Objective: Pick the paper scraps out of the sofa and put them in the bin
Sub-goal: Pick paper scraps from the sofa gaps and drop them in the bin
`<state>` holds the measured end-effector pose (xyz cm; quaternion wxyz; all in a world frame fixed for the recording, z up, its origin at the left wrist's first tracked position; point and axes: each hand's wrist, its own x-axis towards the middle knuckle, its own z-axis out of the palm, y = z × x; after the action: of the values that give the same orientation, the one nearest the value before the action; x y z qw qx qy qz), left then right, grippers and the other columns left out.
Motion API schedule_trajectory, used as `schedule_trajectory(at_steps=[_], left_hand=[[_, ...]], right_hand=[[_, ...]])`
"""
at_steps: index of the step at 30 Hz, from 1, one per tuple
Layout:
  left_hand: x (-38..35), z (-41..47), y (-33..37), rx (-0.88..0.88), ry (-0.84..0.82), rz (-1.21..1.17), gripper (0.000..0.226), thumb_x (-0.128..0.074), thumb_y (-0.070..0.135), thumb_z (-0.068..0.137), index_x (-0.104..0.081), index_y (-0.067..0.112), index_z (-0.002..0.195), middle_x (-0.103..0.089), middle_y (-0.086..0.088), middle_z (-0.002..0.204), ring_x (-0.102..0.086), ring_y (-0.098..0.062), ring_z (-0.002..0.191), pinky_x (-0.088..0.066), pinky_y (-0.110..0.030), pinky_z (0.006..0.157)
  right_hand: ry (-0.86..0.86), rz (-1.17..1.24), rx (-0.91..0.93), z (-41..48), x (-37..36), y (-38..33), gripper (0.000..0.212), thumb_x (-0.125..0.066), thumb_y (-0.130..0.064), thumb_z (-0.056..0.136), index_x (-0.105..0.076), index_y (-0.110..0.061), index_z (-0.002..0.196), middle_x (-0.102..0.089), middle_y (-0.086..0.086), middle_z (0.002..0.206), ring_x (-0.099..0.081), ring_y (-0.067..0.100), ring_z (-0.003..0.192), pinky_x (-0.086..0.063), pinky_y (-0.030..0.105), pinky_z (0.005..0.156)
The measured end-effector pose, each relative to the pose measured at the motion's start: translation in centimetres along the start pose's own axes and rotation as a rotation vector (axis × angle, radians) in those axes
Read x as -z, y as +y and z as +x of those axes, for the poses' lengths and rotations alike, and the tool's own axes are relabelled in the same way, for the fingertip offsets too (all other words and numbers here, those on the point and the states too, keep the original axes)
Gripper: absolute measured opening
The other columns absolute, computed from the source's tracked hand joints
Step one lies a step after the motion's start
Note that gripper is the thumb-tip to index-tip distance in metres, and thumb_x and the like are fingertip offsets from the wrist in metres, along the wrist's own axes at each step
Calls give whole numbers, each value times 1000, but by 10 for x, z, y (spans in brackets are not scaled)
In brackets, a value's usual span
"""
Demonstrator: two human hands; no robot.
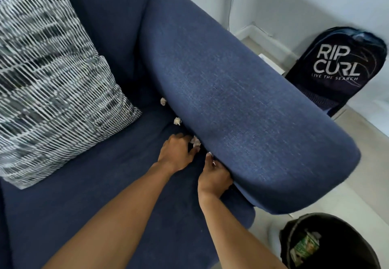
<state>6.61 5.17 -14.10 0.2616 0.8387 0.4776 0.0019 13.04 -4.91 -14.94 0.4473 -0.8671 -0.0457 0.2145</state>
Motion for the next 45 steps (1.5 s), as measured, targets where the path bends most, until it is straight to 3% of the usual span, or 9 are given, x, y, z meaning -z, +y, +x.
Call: schedule_trajectory(at_steps=[8, 11, 19, 24, 29, 34, 39, 42, 45], left_hand=[[-1, -12, 11, -52, 46, -116, 13, -63, 10, 91, -67, 7, 79, -62, -9, 80, -57, -26, 74, -44, -32, 64], [10, -23, 14, -73, 92, -142, 17, -63, 11, 93, -65, 8, 75, -55, -1, 73, -48, -16, 69, -36, -26, 63], [64, -54, 45, -58, 181, -181, 20, -61, 17, 95, -63, 11, 75, -52, 2, 70, -49, -15, 68, -39, -28, 62], [111, -75, 75, -61, 266, -242, 11, -63, 7, 92, -69, 8, 82, -48, 13, 70, -49, -3, 65, -36, -10, 62], [132, -89, 88, -48, 299, -241, 8, -63, 10, 93, -71, 10, 89, -59, -1, 79, -54, -10, 71, -36, -19, 64], [163, -99, 122, -156, 314, -233, 9, -65, 10, 91, -68, 14, 83, -56, 6, 72, -51, -5, 68, -34, -13, 64], [205, -96, 188, -257, 306, -227, 10, -63, 12, 93, -69, 15, 86, -55, 7, 73, -53, -9, 70, -35, -15, 66], [220, -92, 231, -330, 308, -197, 7, -65, 13, 92, -69, 15, 87, -59, 3, 73, -52, -13, 67, -39, -24, 66], [223, -93, 275, -393, 284, -212, 7, -65, 14, 92, -70, 16, 90, -59, 3, 75, -53, -11, 69, -36, -19, 64]], right_hand=[[-57, 62, -64, 2, 6, 1, 13, -69, -13, 91, -77, -3, 96, -76, 9, 96, -70, 21, 89, -45, 23, 78], [-96, 62, -16, -7, 22, -6, 16, -68, -15, 93, -77, -2, 92, -74, 3, 84, -65, 14, 76, -40, 9, 68], [-184, 131, 176, -35, 91, -48, 18, -69, -14, 92, -73, -8, 75, -63, -13, 60, -60, -7, 61, -40, 5, 56], [-161, 174, 283, -45, 140, -98, 21, -69, -17, 93, -72, -6, 75, -65, 0, 61, -59, 10, 69, -39, 8, 55], [-165, 195, 301, -48, 172, -123, 20, -68, -26, 93, -72, -20, 75, -69, -4, 67, -65, 16, 64, -52, 27, 61], [-121, 244, 351, -46, 221, -152, 13, -70, -27, 92, -74, -23, 80, -70, -10, 66, -67, 13, 61, -47, 15, 60], [-86, 281, 354, -26, 287, -182, 12, -69, -26, 92, -74, -32, 82, -74, -11, 75, -69, 11, 72, -58, 38, 71], [-42, 275, 375, -15, 328, -192, 14, -70, -27, 92, -72, -35, 81, -73, -9, 71, -66, 10, 64, -57, 36, 68], [16, 233, 376, -3, 370, -195, 17, -70, -25, 92, -74, -13, 82, -71, 6, 70, -62, 23, 64, -45, 17, 61]])
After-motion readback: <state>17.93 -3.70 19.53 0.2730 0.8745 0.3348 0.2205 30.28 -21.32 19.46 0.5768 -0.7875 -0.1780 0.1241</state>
